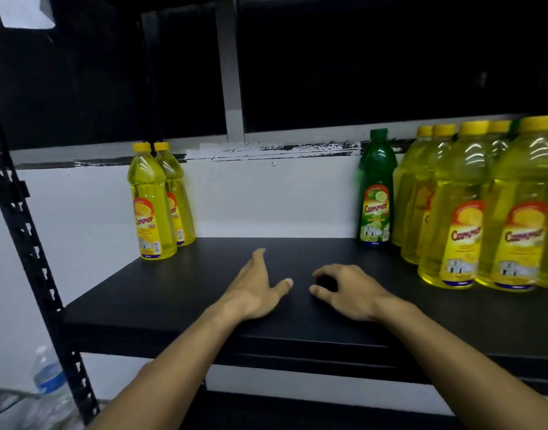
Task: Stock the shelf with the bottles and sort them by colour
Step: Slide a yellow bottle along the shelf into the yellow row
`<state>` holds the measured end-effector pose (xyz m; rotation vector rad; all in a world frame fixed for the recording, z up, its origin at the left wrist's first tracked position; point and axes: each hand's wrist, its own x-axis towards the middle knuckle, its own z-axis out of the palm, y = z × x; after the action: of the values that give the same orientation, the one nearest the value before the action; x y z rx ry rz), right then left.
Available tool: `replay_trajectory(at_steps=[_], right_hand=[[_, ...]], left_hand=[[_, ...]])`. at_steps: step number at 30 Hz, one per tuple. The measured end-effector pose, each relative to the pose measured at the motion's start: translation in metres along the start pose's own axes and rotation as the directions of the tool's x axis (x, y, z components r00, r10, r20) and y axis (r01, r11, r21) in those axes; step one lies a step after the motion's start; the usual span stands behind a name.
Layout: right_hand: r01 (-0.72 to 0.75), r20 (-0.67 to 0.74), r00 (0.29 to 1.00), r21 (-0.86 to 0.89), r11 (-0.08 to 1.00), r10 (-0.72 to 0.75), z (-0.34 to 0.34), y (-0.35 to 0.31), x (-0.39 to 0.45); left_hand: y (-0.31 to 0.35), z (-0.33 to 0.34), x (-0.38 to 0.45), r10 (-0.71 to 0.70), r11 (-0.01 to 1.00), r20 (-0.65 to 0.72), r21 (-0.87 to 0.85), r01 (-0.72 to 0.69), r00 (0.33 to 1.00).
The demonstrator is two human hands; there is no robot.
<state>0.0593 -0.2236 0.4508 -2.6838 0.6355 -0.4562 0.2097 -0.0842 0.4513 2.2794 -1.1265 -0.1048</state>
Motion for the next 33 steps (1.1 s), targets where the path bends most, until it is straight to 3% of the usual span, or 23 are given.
replay_trajectory(at_steps=[7,10,13,17,27,33], right_hand=[[-0.032,-0.365,0.931,-0.149,0.988,-0.025,-0.061,0.041,-0.061],[-0.158,-0.599,0.801,-0.181,0.971,0.019,-0.076,0.061,-0.077],[-0.29,-0.76,0.636,-0.075,0.954,0.134,-0.081,0.076,-0.08],[-0.423,-0.77,0.563,0.045,0.905,0.301,-0.081,0.087,-0.068],[-0.485,-0.784,0.441,0.201,0.851,0.436,-0.084,0.088,-0.04],[-0.479,-0.751,0.47,0.224,0.849,0.463,-0.085,0.08,-0.044]], left_hand=[[0.05,0.037,0.012,0.174,0.981,0.15,0.054,-0.184,0.973],[0.051,0.042,0.015,0.165,0.972,0.17,0.138,-0.189,0.972],[0.053,0.044,0.011,0.188,0.947,0.157,0.233,-0.221,0.97],[0.055,0.044,0.009,0.196,0.94,0.15,0.251,-0.229,0.969],[0.051,0.045,0.013,0.212,0.944,0.127,0.23,-0.237,0.969],[0.05,0.045,0.014,0.215,0.946,0.122,0.222,-0.238,0.969]])
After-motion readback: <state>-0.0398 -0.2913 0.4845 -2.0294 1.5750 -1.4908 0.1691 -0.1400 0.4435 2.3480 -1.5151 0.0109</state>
